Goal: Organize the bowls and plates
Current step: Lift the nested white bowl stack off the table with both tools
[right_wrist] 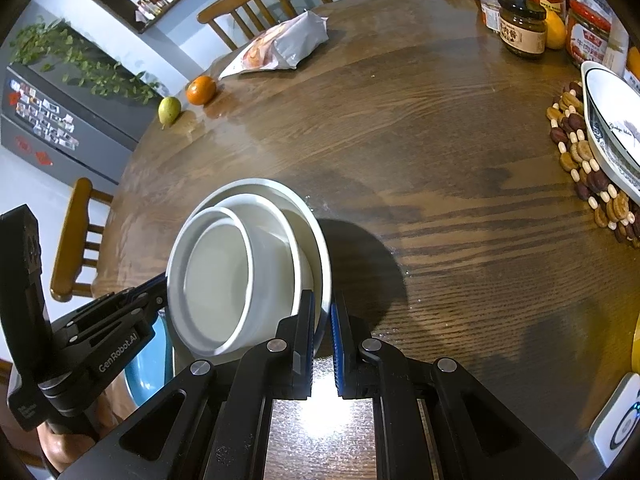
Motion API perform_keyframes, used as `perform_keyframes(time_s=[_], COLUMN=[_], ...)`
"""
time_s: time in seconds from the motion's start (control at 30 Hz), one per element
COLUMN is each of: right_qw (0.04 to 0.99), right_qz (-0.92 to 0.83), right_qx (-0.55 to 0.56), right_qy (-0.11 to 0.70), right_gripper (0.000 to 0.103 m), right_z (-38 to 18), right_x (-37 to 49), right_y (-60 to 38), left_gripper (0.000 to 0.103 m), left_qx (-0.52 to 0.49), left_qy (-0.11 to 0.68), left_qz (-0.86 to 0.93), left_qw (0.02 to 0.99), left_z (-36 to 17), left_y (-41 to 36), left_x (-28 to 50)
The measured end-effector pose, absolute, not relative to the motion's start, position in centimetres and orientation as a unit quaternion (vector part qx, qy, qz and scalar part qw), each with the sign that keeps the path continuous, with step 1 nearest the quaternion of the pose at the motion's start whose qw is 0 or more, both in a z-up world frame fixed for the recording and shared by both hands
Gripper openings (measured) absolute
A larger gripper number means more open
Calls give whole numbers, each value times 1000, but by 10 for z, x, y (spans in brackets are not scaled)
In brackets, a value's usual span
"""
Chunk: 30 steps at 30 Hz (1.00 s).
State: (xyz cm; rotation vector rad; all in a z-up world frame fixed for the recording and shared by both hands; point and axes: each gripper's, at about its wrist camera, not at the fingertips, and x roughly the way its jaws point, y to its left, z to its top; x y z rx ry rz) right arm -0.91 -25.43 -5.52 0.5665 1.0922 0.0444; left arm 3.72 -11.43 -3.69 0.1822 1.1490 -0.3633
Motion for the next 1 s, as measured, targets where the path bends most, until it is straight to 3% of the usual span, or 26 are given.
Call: perform_keyframes(time_s=[1.0], right_qw=[834], right_qz=[64], right_qx=[253], right_qy=[486], right_gripper=[11], right_z=[-32], right_x=[-22], right_y=[-255], left_gripper=[2], left_qx=[76], left_qy=[510], left_qz=[-127], left_qw=[847], left_z=[-6], left_y=[-110], left_x=[11])
